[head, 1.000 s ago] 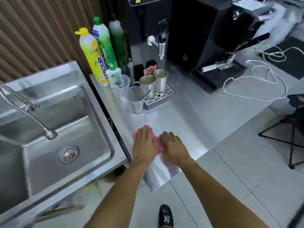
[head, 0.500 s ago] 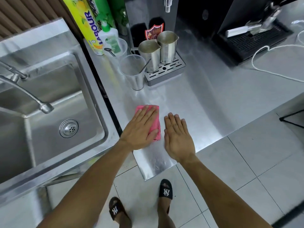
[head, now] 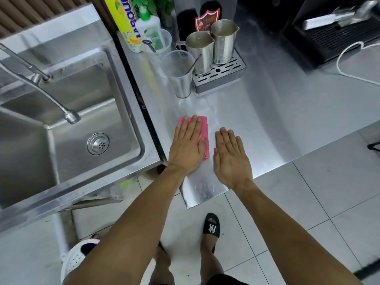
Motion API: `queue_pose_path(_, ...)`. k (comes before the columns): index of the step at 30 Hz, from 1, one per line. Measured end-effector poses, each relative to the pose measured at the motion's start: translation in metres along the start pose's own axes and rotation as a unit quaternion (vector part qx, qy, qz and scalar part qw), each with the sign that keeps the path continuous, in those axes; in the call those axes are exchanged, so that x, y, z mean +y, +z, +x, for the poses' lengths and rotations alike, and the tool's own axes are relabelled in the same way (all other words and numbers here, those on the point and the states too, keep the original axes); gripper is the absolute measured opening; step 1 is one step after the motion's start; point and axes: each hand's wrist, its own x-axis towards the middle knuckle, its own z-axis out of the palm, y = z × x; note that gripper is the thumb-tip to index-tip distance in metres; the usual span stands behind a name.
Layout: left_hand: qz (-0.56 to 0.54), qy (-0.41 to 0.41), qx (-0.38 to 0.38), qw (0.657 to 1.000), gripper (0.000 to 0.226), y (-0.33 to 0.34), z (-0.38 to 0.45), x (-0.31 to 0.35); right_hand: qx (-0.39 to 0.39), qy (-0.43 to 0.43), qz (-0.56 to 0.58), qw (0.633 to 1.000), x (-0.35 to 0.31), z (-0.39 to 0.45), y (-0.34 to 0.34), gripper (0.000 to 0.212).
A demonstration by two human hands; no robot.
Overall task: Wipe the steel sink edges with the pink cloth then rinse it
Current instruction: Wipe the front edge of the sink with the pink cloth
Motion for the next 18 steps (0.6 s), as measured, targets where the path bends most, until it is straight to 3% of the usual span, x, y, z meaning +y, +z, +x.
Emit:
queue_pose_path(4,0.022,-0.020,-0.010,1.000,0.084,0.001,-0.006,0.005,0.012,0.004,0.007,1.000,-0.001,-0.001,0.001,0.054)
queue_pose_path(11,0.037,-0.006,0.009,0.999,0.063,0.008,-0.006,0.004,0.002,0.002,-0.005,1.000,-0.005,0.000,0.000,0.056)
queue_pose_path(18,0.042,-0.009,0.004,0.999,0.097,0.009,-0.021,-0.001,-0.008,0.008,-0.001,1.000,-0.005,-0.001,0.000,0.058)
